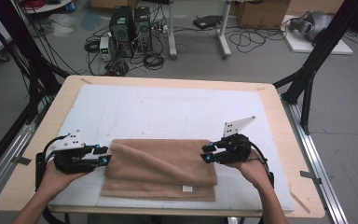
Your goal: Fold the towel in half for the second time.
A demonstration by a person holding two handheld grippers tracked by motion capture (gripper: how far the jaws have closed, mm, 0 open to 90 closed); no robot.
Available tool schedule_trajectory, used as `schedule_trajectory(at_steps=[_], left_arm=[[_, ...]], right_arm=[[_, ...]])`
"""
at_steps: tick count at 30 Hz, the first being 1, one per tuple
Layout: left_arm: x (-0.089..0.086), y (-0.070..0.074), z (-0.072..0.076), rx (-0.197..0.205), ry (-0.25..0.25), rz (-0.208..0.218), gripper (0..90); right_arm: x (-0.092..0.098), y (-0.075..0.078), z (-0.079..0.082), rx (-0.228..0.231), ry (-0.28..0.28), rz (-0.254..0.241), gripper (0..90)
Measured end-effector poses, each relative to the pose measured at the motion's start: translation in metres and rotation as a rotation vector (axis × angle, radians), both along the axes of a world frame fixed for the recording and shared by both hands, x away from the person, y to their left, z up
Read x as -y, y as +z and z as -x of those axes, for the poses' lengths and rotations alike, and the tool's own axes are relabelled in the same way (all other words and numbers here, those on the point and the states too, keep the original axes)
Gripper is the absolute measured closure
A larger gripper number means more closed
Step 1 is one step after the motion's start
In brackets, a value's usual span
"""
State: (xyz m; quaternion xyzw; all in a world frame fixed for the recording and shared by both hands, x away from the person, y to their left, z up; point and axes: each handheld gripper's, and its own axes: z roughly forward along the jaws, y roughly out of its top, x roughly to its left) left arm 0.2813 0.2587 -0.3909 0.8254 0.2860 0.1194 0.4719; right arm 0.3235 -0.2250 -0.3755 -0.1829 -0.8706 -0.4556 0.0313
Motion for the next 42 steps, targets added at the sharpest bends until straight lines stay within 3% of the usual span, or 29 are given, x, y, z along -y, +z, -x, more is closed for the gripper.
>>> schedule_trajectory(at_steps=[4, 9, 13, 16, 18, 20, 25, 30, 38, 42], left_arm=[[0.009, -0.008, -0.010, -0.022, -0.002, -0.018, 55.6], [0.008, -0.004, -0.004, -0.033, -0.024, 0.029, 54.4], [0.008, -0.004, 0.002, -0.038, -0.043, -0.015, 54.1], [0.009, -0.011, 0.005, -0.077, -0.065, -0.047, 57.0], [0.011, -0.017, 0.009, -0.101, -0.077, -0.098, 58.3], [0.010, -0.017, 0.012, -0.114, -0.087, -0.102, 57.9], [0.002, 0.001, 0.010, -0.082, -0.061, -0.041, 54.4], [0.003, 0.013, 0.000, -0.044, -0.038, -0.029, 53.2], [0.015, -0.014, -0.041, -0.016, 0.098, -0.126, 52.8], [0.018, -0.029, -0.057, -0.048, 0.147, -0.147, 49.4]], right_arm=[[-0.009, -0.020, -0.007, -0.028, -0.014, 0.033, 62.0], [-0.016, -0.034, -0.007, -0.052, 0.004, 0.067, 61.0], [-0.019, -0.037, -0.003, -0.055, 0.027, 0.090, 60.0], [-0.018, -0.038, -0.001, -0.051, 0.016, 0.087, 58.5], [-0.017, -0.037, 0.000, -0.043, 0.005, 0.089, 57.4], [-0.016, -0.034, -0.001, -0.021, -0.012, 0.083, 55.8], [-0.010, -0.024, -0.008, 0.037, -0.080, 0.089, 53.0], [-0.010, -0.015, -0.018, 0.094, -0.131, 0.110, 52.1], [-0.013, -0.030, -0.042, 0.105, -0.216, 0.163, 47.4], [-0.011, -0.045, -0.052, 0.084, -0.260, 0.192, 41.5]])
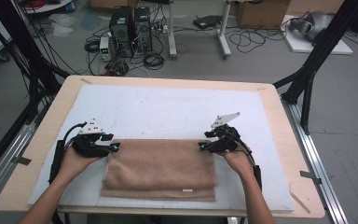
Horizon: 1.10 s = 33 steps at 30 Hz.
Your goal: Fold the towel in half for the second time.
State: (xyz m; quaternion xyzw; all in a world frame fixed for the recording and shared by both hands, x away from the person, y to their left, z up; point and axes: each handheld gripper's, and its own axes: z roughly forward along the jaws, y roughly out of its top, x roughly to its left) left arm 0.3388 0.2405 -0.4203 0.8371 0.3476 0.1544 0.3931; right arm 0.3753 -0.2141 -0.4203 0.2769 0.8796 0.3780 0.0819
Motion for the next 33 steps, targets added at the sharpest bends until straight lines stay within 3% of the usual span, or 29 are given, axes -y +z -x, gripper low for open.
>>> schedule_trajectory(at_steps=[3, 7, 9, 11, 14, 19, 24, 27, 28, 29, 30, 31, 33], left_arm=[[0.002, -0.012, -0.009, -0.067, 0.001, -0.012, 44.6], [0.001, -0.017, -0.011, -0.094, -0.001, 0.016, 44.7], [0.000, -0.018, -0.012, -0.110, -0.011, 0.032, 50.1], [0.001, -0.017, -0.011, -0.121, -0.030, 0.040, 64.4], [0.004, -0.012, -0.008, -0.087, -0.033, 0.017, 75.6], [0.005, 0.001, -0.018, 0.002, 0.041, 0.069, 77.5], [0.011, 0.021, -0.045, 0.064, 0.096, 0.106, 77.5], [0.017, 0.033, -0.070, 0.128, 0.152, 0.127, 76.7], [0.020, 0.034, -0.079, 0.147, 0.192, 0.117, 73.8], [0.023, 0.033, -0.084, 0.175, 0.231, 0.091, 67.7], [0.024, 0.031, -0.089, 0.161, 0.253, 0.082, 60.3], [0.024, 0.030, -0.092, 0.129, 0.250, 0.089, 53.8], [0.022, 0.026, -0.089, 0.099, 0.205, 0.070, 52.5]], right_arm=[[0.001, -0.012, -0.004, -0.044, 0.000, 0.001, 41.4], [0.002, -0.020, -0.004, -0.094, 0.017, -0.050, 51.1], [0.003, -0.020, -0.005, -0.125, 0.031, -0.071, 61.5], [0.003, -0.018, -0.004, -0.116, 0.056, -0.073, 73.8], [0.000, -0.011, -0.003, -0.073, 0.069, -0.041, 78.5], [0.005, 0.009, -0.010, 0.003, 0.011, -0.066, 79.1], [0.007, 0.033, -0.038, 0.034, -0.036, -0.058, 79.1], [0.010, 0.043, -0.057, 0.057, -0.072, -0.059, 78.6], [0.011, 0.045, -0.064, 0.053, -0.094, -0.065, 75.9], [0.011, 0.046, -0.071, 0.076, -0.111, -0.062, 67.7], [0.012, 0.044, -0.076, 0.084, -0.145, -0.057, 58.3], [0.013, 0.042, -0.079, 0.073, -0.160, -0.065, 56.3], [0.016, 0.037, -0.080, 0.037, -0.161, -0.078, 51.8]])
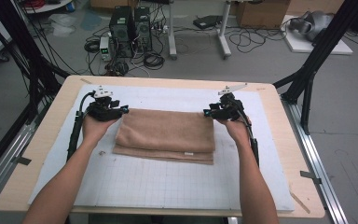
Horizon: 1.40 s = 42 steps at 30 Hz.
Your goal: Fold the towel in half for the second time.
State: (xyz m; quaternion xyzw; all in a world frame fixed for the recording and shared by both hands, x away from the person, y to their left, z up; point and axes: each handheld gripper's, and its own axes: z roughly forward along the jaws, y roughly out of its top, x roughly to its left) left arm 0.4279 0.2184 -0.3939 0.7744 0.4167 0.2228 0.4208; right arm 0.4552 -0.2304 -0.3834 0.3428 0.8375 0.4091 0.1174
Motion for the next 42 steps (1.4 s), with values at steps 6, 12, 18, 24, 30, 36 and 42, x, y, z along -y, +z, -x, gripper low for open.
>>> schedule_trajectory(at_steps=[6, 12, 18, 24, 30, 36, 42], left_arm=[[-0.005, -0.010, 0.025, -0.054, -0.113, 0.015, 53.1], [-0.010, -0.031, 0.047, -0.137, -0.178, -0.066, 58.9], [-0.016, -0.038, 0.055, -0.143, -0.170, -0.085, 58.6], [-0.022, -0.019, 0.067, -0.067, -0.185, -0.009, 56.9], [-0.016, -0.024, 0.071, -0.122, -0.265, -0.027, 64.2], [-0.010, -0.038, 0.073, -0.159, -0.295, -0.069, 77.3], [-0.019, -0.031, 0.074, -0.160, -0.290, -0.021, 86.2]], right_arm=[[-0.001, -0.011, 0.026, -0.011, 0.056, 0.007, 49.9], [-0.008, -0.017, 0.057, -0.017, 0.132, 0.023, 51.5], [-0.005, -0.035, 0.078, -0.072, 0.142, 0.031, 50.4], [-0.002, -0.040, 0.091, -0.068, 0.142, 0.014, 53.3], [-0.006, -0.040, 0.093, -0.081, 0.163, 0.021, 56.6], [-0.012, -0.050, 0.095, -0.086, 0.180, 0.049, 74.6], [-0.011, -0.034, 0.095, -0.052, 0.211, 0.033, 84.9]])
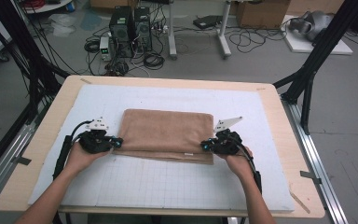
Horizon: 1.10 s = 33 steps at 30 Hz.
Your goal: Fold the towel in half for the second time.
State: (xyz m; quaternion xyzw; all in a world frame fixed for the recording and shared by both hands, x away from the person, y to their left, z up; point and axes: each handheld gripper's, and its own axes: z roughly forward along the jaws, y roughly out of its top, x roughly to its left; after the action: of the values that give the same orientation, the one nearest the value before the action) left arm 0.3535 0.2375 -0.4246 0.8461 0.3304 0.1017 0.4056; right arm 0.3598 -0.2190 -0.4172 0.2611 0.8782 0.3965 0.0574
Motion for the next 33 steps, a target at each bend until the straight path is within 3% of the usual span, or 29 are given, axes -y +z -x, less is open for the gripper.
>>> schedule_trajectory(at_steps=[7, 10, 12, 14, 16, 19, 21, 23, 26, 28, 30, 33], left_arm=[[-0.006, 0.013, 0.010, 0.015, -0.014, 0.044, 86.3], [-0.008, 0.014, 0.016, 0.019, -0.017, 0.040, 86.2], [-0.009, 0.008, 0.015, -0.004, -0.016, 0.004, 83.9], [-0.011, -0.002, 0.014, -0.054, -0.020, 0.001, 76.8], [-0.012, -0.007, 0.014, -0.058, -0.013, 0.022, 73.7], [-0.010, -0.007, 0.016, -0.060, -0.012, 0.024, 72.4], [-0.009, -0.006, 0.016, -0.066, -0.021, 0.029, 65.8], [-0.008, -0.006, 0.018, -0.056, -0.024, 0.023, 58.9], [-0.003, -0.007, 0.019, -0.027, -0.035, -0.012, 57.5], [-0.002, -0.007, 0.020, 0.004, -0.035, -0.049, 73.6], [0.000, -0.007, 0.021, 0.020, -0.036, -0.063, 85.3], [-0.002, -0.001, 0.024, 0.023, -0.036, -0.014, 87.0]], right_arm=[[0.003, 0.018, 0.018, 0.009, 0.045, -0.057, 84.6], [0.002, 0.010, 0.024, -0.027, 0.065, -0.058, 82.9], [0.001, -0.002, 0.023, -0.079, 0.070, -0.022, 76.4], [-0.001, -0.013, 0.022, -0.108, 0.063, -0.002, 72.1], [-0.001, -0.018, 0.021, -0.110, 0.052, -0.026, 72.3], [0.001, -0.018, 0.020, -0.102, 0.051, -0.016, 73.1], [0.001, -0.015, 0.021, -0.092, 0.035, -0.015, 64.4], [0.001, -0.011, 0.023, -0.089, 0.027, -0.048, 58.9], [-0.002, -0.008, 0.027, -0.053, 0.050, -0.059, 51.0], [-0.008, -0.014, 0.027, -0.042, 0.060, 0.004, 56.6], [-0.009, -0.018, 0.027, 0.003, 0.053, 0.040, 73.8], [0.002, -0.014, 0.020, -0.003, 0.025, -0.008, 83.3]])
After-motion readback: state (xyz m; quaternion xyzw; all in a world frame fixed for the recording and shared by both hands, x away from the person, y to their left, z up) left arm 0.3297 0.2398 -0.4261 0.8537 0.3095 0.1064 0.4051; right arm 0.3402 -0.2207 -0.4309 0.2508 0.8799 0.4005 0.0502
